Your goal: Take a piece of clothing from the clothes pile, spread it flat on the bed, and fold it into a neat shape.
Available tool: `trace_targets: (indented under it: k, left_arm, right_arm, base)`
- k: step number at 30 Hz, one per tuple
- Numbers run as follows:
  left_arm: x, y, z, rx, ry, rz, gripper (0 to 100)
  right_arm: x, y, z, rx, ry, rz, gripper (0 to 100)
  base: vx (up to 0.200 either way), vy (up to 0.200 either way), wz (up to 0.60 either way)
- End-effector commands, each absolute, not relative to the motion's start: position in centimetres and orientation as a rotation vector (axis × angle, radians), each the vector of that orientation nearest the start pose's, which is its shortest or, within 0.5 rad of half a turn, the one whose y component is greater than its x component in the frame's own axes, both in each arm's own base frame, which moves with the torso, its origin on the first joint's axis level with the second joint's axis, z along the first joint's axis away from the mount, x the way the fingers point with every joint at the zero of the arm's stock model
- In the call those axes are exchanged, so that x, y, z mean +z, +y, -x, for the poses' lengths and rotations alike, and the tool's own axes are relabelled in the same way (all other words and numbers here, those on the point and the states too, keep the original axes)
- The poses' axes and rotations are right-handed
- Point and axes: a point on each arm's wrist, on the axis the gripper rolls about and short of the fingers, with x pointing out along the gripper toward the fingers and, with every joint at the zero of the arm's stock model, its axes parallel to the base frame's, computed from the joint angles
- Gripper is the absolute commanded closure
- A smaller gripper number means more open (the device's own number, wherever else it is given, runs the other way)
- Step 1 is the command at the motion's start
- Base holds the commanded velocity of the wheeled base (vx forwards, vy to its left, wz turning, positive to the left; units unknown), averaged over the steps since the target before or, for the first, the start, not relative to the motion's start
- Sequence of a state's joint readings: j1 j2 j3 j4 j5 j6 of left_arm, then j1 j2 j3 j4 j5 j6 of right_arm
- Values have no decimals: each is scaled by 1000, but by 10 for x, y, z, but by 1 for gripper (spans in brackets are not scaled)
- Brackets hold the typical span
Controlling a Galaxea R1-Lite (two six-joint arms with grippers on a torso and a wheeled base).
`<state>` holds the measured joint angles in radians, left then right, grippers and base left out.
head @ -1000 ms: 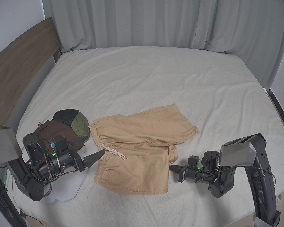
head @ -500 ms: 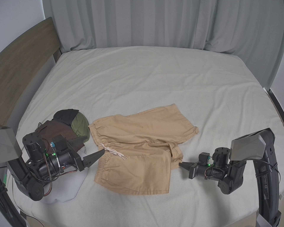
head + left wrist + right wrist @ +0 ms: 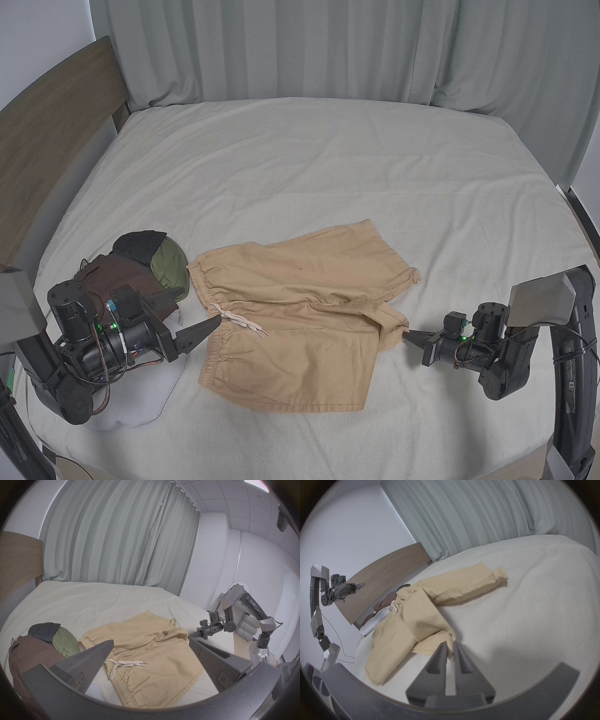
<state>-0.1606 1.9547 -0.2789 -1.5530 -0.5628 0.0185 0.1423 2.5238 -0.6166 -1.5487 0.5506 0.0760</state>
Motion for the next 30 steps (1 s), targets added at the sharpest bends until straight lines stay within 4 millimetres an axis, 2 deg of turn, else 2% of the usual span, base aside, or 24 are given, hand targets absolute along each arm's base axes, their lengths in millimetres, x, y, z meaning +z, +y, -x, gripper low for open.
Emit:
trace_targets:
  k: [1, 10, 17, 30]
  left_arm:
    - [85, -55, -262, -724, 115, 7, 0]
    - [86, -54, -262, -723, 110, 6, 0]
    - [85, -54, -262, -723, 112, 7, 0]
    - [85, -54, -262, -723, 113, 7, 0]
  right_arm:
    - [-39, 53, -350, 658, 344, -145, 100]
    - [-12, 43, -355, 689, 260, -134, 100]
    - [11, 44, -350, 764, 209, -123, 100]
    - [41, 46, -346, 862, 130, -104, 100]
  base:
    - [0, 0, 0]
    - [0, 0, 0]
    - [0, 0, 0]
    - [0, 0, 0]
